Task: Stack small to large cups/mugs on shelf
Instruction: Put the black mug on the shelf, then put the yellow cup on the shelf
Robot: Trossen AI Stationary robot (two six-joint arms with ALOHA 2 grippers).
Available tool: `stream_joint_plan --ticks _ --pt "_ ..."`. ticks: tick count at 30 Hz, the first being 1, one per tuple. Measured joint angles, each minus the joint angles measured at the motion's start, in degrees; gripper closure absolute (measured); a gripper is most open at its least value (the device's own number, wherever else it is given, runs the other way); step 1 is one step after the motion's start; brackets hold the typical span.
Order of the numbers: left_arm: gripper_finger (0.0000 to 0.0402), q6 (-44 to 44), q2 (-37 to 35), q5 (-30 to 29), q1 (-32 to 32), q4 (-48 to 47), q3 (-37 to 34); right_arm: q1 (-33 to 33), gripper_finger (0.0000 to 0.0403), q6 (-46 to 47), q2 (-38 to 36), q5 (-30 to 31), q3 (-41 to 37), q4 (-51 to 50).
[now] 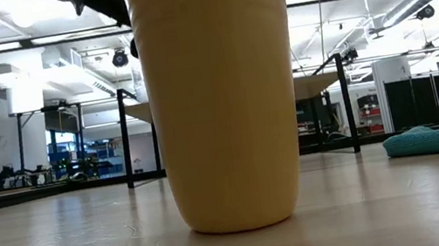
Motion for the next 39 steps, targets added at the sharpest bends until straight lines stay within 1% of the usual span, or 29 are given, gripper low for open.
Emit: stream_joint_plan --ticks 30,34,39 --pt "0.0313 0.5 -0.5 -0.1 1.2 -0.3 0.3 -1.5 0.0316 -0.6 0.0 0.6 -1.6 -0.3" --pt "0.0313 0.5 -1.1 -0.1 1.6 -0.2 0.3 -1.5 0.0316 -1.8 0.1 0.6 -0.2 -0.3" --pt "0.0313 0.5 -1.4 -0.1 2.1 -0.3 0.3 -1.5 0.0316 -2.5 0.1 0.7 3.9 -0.6"
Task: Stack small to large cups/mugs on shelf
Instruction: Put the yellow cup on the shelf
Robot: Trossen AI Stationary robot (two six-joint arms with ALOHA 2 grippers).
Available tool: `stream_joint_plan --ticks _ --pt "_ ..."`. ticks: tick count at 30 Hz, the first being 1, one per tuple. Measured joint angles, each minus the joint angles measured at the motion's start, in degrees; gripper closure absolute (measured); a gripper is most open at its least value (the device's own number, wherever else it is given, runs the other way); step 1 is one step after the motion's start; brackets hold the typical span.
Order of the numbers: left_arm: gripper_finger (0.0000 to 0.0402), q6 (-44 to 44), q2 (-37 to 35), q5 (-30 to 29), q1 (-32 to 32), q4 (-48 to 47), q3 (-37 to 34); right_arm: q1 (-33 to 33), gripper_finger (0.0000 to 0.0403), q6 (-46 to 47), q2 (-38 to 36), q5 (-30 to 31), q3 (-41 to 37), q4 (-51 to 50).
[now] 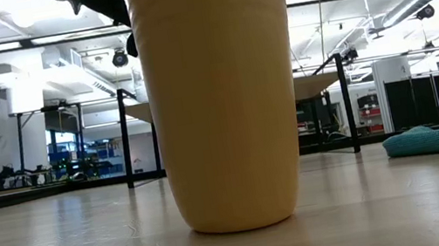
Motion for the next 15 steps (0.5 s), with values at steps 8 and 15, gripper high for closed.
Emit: stream_joint_plan --ticks 8,15 --pt "0.0313 0.0 -2.8 0.1 0.1 -0.1 0.1 0.3 0.0316 1.2 -0.4 0.0 10.3 -15.2" --pt "0.0313 2.1 -9.2 6.1 0.0 -0.1 0.0 5.3 0.0316 7.3 -6.5 -6.2 8.0 -29.4"
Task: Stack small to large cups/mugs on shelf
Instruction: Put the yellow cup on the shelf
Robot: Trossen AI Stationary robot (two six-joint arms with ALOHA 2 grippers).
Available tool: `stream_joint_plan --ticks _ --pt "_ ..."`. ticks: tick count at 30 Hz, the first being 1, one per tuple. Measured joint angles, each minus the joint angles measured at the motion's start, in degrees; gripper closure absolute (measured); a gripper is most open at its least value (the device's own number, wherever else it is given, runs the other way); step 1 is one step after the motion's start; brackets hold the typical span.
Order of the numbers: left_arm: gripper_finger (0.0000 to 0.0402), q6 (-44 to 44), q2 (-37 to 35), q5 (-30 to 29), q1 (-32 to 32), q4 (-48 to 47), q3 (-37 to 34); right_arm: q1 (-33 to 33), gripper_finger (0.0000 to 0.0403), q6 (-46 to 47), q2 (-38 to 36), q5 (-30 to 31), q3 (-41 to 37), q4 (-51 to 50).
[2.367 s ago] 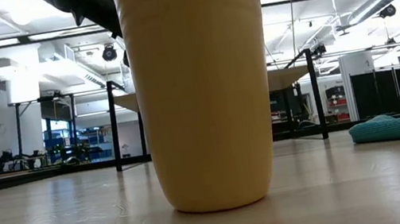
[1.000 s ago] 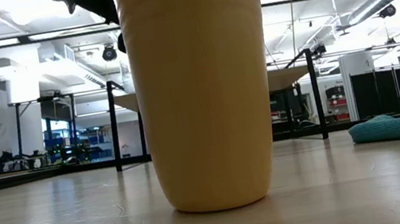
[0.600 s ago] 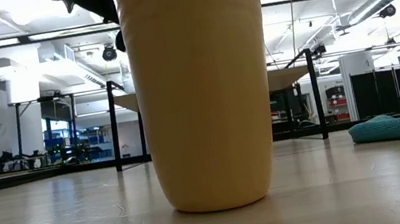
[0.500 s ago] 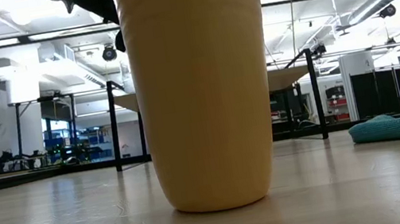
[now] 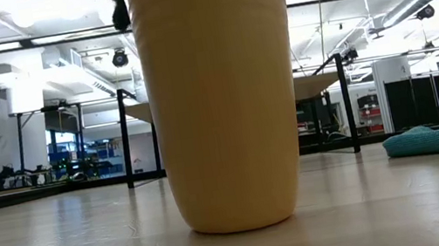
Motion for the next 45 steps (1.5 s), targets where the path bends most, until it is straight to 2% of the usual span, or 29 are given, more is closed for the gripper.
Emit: stream_joint_plan --ticks 5,15,21,28,35,45 --pt "0.0313 0.4 -5.9 1.2 -0.2 0.1 -0.2 7.9 0.0316 5.5 -2.3 -2.3 -1.4 2.8" --pt "0.0313 0.5 -13.9 1.2 -0.2 -3.4 -0.6 26.4 0.0317 5.0 -2.2 -3.0 -6.8 3.1" --pt "0.0313 0.3 -14.5 2.4 -0.7 -5.7 -0.7 33.7 0.0317 5.1 -2.2 -2.7 -15.4 15.9" --pt "0.0313 -0.3 -14.3 7.7 -1.2 -6.0 -0.1 39.1 0.0317 7.5 -2.1 -3.0 -25.1 31.6" --pt "0.0313 -1.2 -16.3 8.4 -1.2 -5.9 0.1 41.3 0.0317 13.6 -2.1 -7.7 -31.0 38.6" --pt "0.0313 -1.3 -17.3 8.4 -1.2 -5.9 -0.2 44.1 0.0317 14.2 -1.4 -9.3 -37.6 46.4"
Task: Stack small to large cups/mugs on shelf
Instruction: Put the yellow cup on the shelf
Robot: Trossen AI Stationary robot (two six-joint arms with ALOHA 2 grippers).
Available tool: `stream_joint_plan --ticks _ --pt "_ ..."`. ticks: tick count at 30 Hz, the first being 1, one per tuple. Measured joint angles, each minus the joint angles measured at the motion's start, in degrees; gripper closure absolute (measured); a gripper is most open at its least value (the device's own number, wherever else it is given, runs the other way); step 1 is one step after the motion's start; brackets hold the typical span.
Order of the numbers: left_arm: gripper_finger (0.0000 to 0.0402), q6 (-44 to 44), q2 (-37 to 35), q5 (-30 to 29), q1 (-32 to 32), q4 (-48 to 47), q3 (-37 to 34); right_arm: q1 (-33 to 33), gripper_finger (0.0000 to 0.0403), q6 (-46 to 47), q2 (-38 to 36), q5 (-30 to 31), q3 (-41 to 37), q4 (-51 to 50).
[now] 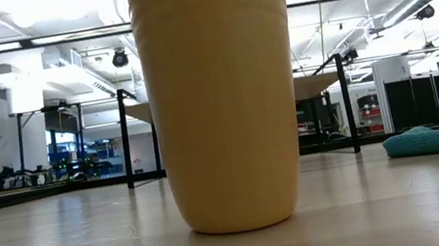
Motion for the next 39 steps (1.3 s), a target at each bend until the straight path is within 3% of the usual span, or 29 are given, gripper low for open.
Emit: stream_joint_plan --ticks 8,24,33,39 --pt "0.0313 -0.1 0.2 0.1 0.0 0.0 0.0 1.1 0.0316 -3.9 3.2 -0.8 -2.3 7.3" --pt "0.0313 0.2 -0.4 0.9 0.1 0.0 -0.1 1.1 0.0316 -1.1 13.1 -4.3 4.5 6.3" --pt "0.0313 0.6 -0.7 1.2 0.1 0.0 -0.1 1.1 0.0317 -1.1 17.8 -3.9 8.3 0.1" --pt "0.0313 0.6 -0.8 1.5 0.1 0.0 0.0 1.0 0.0346 -1.5 17.6 -3.8 8.8 -1.5"
